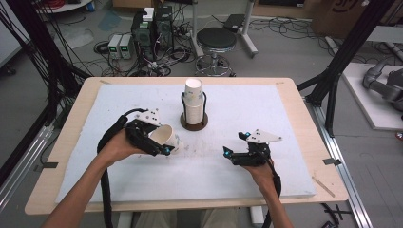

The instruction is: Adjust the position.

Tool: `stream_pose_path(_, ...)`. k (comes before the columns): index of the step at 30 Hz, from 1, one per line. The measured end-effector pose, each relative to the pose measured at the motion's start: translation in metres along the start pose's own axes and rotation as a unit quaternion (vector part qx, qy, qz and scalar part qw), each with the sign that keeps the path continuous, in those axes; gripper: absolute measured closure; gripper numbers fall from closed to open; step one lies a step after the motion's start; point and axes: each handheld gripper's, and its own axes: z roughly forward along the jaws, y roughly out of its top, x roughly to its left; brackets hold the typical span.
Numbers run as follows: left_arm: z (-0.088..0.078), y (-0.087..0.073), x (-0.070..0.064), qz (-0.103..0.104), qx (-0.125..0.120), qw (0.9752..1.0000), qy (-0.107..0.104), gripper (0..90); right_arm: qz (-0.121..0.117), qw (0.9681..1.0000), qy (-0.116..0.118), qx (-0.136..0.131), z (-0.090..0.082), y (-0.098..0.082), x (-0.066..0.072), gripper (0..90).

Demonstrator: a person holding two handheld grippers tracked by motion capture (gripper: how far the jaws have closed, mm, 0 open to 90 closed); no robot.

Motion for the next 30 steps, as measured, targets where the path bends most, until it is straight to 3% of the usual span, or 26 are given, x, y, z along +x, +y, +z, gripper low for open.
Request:
stream_pose_path(8,0.002,0.000,0.003,0.005,0.034,0.9994,0.011,33.1,0.016,0.9994,-0.027,0.010,0.002,-0.011,-0.006,15.7)
stream_pose_path(30,0.003,0.000,0.005,0.006,0.040,0.9990,0.020,33.1,0.028,0.9985,-0.045,0.016,0.005,-0.022,-0.013,15.7)
